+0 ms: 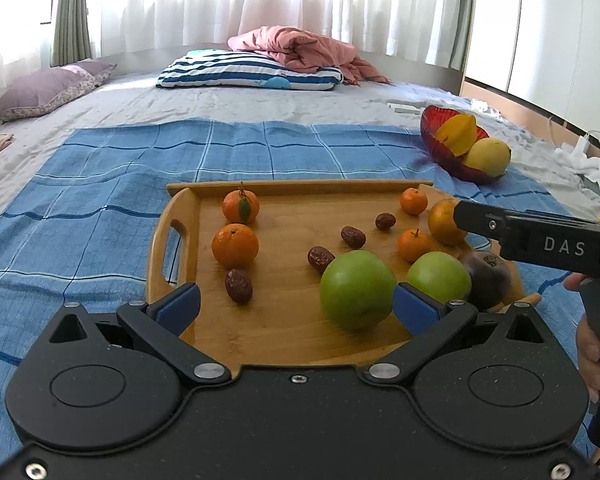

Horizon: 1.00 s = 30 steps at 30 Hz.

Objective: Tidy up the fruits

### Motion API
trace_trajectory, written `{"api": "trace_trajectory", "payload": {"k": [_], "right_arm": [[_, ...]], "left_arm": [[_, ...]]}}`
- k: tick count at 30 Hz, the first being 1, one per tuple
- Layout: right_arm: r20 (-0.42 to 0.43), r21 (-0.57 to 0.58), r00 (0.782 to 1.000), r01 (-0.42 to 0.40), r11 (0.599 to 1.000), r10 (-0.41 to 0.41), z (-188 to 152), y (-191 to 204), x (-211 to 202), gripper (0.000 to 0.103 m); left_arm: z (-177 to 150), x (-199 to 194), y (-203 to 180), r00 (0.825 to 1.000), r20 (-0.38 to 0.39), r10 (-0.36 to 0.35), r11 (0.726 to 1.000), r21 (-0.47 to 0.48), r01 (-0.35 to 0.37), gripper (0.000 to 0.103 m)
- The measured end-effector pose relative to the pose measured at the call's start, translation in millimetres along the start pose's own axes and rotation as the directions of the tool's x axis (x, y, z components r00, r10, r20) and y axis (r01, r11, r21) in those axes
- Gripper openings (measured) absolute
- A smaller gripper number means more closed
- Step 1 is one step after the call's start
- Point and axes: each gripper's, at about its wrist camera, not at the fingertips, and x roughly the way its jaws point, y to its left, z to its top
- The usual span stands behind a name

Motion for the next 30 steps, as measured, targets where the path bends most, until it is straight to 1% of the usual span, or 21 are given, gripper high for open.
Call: {"api": "trace_trajectory", "payload": {"k": [7,10,13,19,25,30], "right_arm": [[0.054,-0.036,0.998,0.020,0.999,-0.018,-13,4,-16,0.103],[0.070,-0.042,0.997,0.027,0.999,-0.024,-21,5,-21,0.103],[0.079,-0.039,0.997,0.029,0.999,-0.026,-28,5,-26,0.103],[0.100,-0.061,0.994,0.046,0.997,-0.040,-44,9,-34,0.103],[0.110,-0.057,0.993,0.053,0.997,-0.046,-58,10,-39,0.103],[0.122,-0.059,0.991,0.066,0.996,-0.059,-71,10,-41,0.103]], "left_arm": [[-10,-10,-3,1.000,0.013,0.005,1.000,-0.002,-0.005,0.103],[-15,-13,-4,0.999,0.021,0.025,1.000,0.005,-0.025,0.103],[-22,-14,-5,0.998,0.032,0.046,0.999,0.010,-0.046,0.103],[-34,-15,-5,0.998,0.029,0.059,0.998,0.008,-0.059,0.103],[-47,-15,-10,0.996,0.035,0.080,0.996,0.046,-0.081,0.103],[-58,-14,-9,0.997,0.027,0.075,0.997,0.034,-0.076,0.103]]}}
